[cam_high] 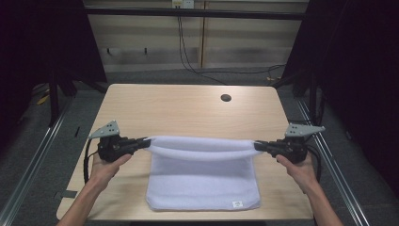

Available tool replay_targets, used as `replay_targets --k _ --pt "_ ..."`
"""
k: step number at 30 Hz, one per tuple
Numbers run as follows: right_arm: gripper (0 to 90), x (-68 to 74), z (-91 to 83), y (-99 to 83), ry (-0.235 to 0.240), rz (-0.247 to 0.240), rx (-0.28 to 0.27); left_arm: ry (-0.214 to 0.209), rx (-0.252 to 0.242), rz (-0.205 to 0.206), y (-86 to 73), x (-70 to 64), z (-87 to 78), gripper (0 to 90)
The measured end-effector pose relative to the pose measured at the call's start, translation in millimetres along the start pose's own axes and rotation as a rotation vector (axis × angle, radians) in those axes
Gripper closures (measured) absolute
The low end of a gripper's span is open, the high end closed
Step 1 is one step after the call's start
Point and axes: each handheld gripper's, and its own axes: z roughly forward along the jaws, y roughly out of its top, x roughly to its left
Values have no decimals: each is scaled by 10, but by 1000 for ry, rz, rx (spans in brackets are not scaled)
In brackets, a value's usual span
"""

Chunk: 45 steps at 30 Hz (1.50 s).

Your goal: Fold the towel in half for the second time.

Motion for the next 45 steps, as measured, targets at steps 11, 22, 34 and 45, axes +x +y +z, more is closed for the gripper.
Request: replay_targets --k 11,22,34,45 --pt "868 422 -117 -528 55 11 72 -45 140 18 -497 -353 -75 859" --pt "745 601 -34 -974 157 13 302 -163 315 63 -821 -565 -77 768" --pt "533 532 -237 -931 6 84 123 -60 230 -37 -760 -457 -189 442" --pt "388 279 -317 -823 -245 157 -101 165 131 -189 -657 -8 -74 310"
